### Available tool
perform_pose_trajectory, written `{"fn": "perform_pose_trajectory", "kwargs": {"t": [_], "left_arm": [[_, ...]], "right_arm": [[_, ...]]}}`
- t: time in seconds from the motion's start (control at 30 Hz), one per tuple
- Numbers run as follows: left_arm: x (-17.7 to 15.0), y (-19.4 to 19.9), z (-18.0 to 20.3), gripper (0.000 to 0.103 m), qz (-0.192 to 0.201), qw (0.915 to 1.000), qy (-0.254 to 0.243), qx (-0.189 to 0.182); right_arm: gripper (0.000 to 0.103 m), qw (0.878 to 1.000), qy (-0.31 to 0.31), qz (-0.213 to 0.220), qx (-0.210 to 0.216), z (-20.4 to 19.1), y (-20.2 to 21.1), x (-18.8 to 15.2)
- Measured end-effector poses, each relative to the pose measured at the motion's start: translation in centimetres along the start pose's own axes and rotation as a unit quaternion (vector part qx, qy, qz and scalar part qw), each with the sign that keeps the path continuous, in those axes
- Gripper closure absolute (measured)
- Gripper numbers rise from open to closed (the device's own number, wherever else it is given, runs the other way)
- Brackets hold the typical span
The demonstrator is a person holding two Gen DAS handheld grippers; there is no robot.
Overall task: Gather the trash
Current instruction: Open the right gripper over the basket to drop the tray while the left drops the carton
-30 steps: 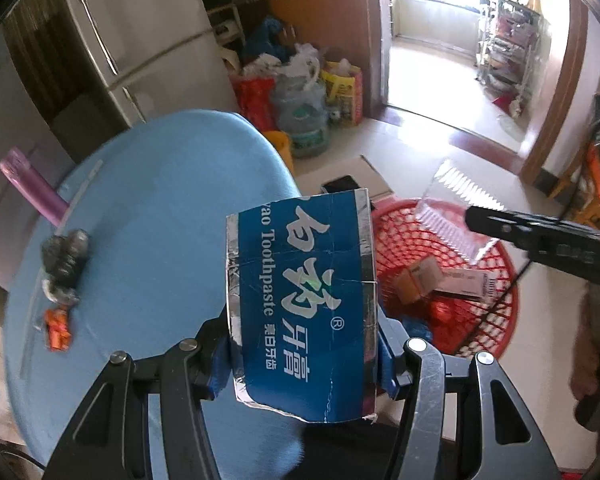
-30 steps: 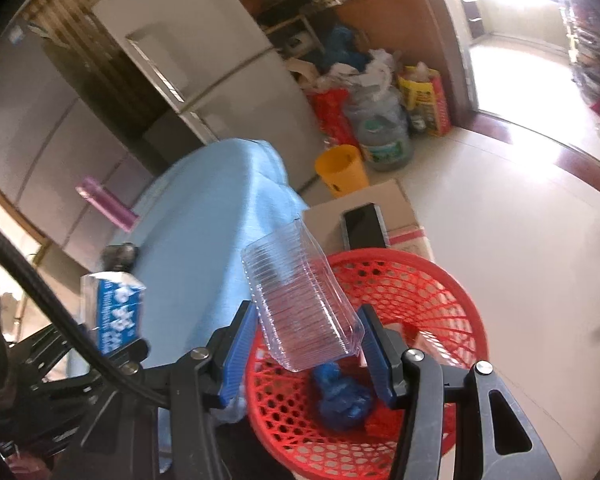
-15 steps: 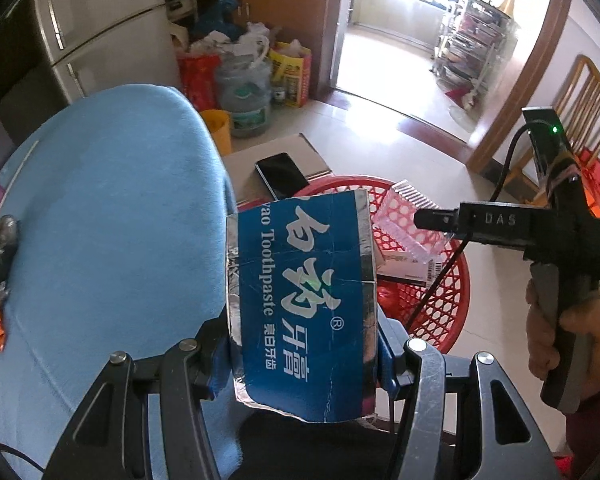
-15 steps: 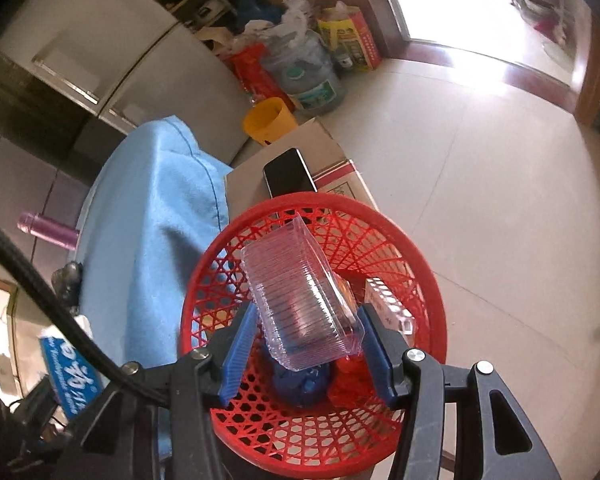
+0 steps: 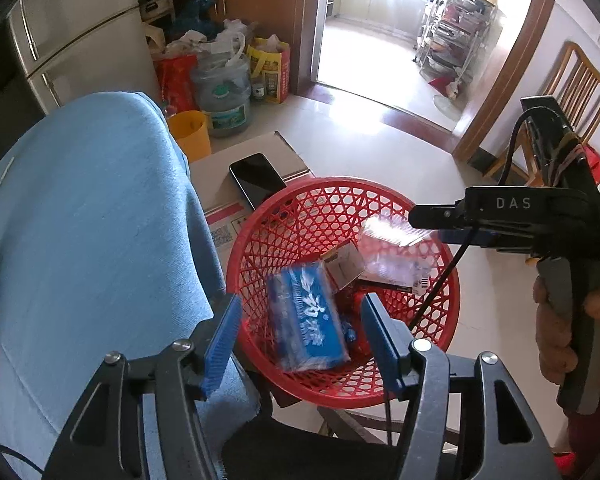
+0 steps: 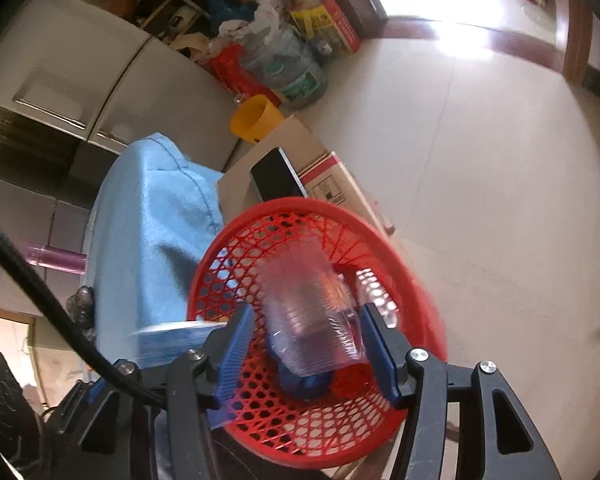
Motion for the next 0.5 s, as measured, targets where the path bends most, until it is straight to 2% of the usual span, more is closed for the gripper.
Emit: {"fn": "perform_pose_trajectory", "kwargs": {"t": [0.2, 0.5], "left_arm": [[-1.0, 1.2, -1.3, 0.040, 0.009, 0.9996, 0.025, 0.007], [-4.0, 5.2, -4.4, 0.040, 0.038, 0.9959, 0.051, 0.065]], "right_arm": [[0.042, 1.000, 0.018, 0.013, 0.000, -1.2, 0.2, -0.5], [0.042, 0.998, 0.049, 0.026, 0.004, -3.8, 0.6, -1.6]]}}
Point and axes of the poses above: each gripper's, at about its wrist camera, not at the fingertips, and y roughly against the way its jaws point, z to its right, x to its top, the point moved 3 cm from there along -y, roughly the way its jaws point, and after that the axes turned 11 degrees about -y, right-handed, at the moved point
